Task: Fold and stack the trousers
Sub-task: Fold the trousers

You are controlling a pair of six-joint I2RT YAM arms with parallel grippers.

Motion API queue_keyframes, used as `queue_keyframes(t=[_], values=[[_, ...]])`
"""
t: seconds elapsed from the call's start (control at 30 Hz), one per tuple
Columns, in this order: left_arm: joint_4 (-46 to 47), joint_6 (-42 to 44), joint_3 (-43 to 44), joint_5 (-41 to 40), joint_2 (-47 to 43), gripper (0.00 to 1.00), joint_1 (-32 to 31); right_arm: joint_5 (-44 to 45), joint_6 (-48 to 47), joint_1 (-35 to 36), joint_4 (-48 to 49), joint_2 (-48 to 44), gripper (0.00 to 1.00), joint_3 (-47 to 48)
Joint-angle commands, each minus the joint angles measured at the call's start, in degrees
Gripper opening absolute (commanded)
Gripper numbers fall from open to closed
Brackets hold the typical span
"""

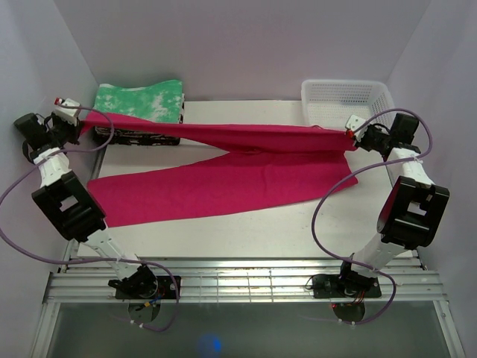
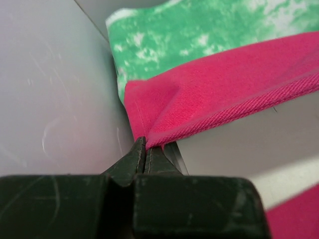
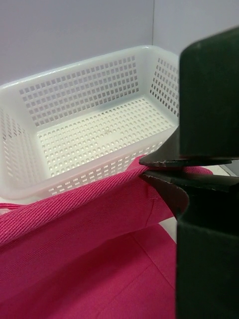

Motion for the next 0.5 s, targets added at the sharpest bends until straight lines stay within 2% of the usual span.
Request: queue_keyframes(t=[0.0,0.13,0.27,0.47], values=[[2.8,6.3,-3.0,-12.4,-7.7,0.00,11.4,16.3,-5.5,-7.9,0.0,-0.7,0.08,0.5],[1.8,10.5,-12.4,-10.2,-11.3,0.00,16.0,16.1,-7.4,-8.0,-1.2,-1.3,0.08,-1.1],[-2.5,15.3,-17.1,-9.2,-12.2,0.00,19.2,15.4,-11.1,-8.0,-2.7,-2.1,0.08,-3.4],[-4.0,19.8,-22.9,-10.9,-11.1,0.00,22.1,15.4,-14.9,-8.0,-6.7,-2.7,0.08,-5.1]])
